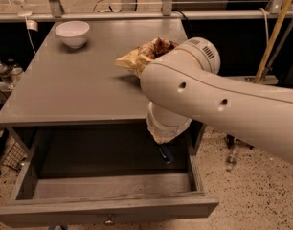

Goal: Pick rxbar blueberry from top drawer and place on counter

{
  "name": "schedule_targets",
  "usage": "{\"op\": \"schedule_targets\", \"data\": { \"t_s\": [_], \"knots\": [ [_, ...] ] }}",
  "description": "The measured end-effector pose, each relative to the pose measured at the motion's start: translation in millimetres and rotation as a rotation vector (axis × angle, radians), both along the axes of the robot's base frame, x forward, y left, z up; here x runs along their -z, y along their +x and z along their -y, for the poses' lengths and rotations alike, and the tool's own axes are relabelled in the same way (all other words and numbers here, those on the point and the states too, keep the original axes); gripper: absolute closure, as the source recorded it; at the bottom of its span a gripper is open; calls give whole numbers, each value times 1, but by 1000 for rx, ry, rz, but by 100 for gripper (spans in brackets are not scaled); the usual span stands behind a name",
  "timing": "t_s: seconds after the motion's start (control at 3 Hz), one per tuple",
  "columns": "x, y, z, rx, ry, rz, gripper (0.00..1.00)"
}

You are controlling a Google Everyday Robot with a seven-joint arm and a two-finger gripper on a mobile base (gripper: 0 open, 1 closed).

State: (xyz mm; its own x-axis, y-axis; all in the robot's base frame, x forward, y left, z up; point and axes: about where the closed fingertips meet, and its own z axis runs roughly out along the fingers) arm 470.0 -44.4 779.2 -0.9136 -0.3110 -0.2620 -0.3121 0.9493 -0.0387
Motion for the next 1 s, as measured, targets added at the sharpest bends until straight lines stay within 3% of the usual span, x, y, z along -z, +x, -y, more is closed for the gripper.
{"op": "schedule_targets", "data": {
  "t_s": [0.67, 1.0],
  "knots": [
    [-7, -2, 3, 6, -12, 15, 100],
    [-25, -7, 8, 16, -35, 54, 100]
  ]
}}
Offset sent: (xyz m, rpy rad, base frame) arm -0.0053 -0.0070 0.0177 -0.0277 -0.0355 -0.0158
